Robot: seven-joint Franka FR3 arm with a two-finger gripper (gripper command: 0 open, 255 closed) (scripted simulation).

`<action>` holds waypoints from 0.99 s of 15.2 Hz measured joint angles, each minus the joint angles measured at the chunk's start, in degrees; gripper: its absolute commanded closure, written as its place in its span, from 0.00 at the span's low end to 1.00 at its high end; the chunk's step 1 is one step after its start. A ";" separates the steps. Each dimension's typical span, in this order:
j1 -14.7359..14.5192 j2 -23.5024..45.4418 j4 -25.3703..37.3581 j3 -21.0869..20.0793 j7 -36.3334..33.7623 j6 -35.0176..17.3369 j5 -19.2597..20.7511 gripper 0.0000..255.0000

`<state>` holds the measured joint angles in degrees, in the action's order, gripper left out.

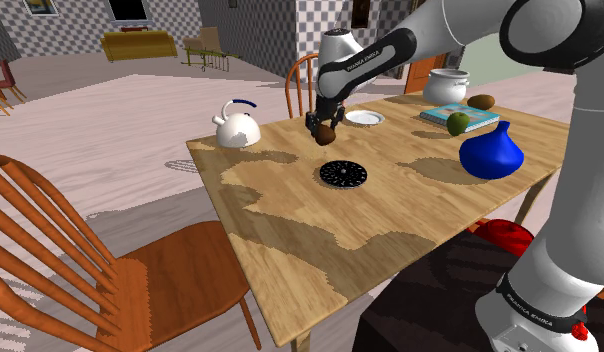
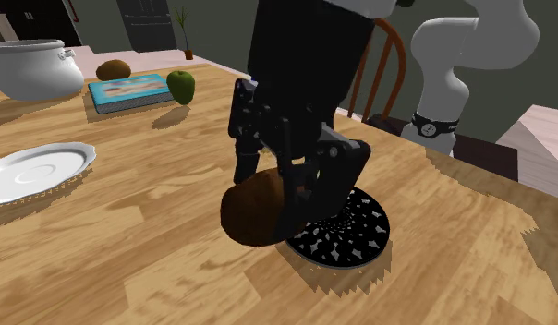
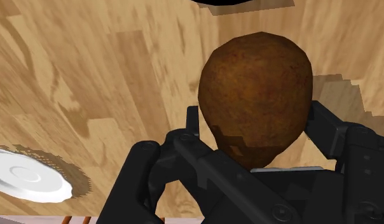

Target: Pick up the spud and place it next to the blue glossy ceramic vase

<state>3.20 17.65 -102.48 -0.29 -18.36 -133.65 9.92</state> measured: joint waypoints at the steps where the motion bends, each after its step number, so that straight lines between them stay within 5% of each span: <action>1: 0.04 -0.31 0.26 -0.02 0.15 0.56 -0.09 1.00; 15: -0.01 -3.37 7.05 -0.36 1.68 10.34 -1.15 1.00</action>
<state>3.19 14.28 -95.43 -0.65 -16.68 -123.31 8.77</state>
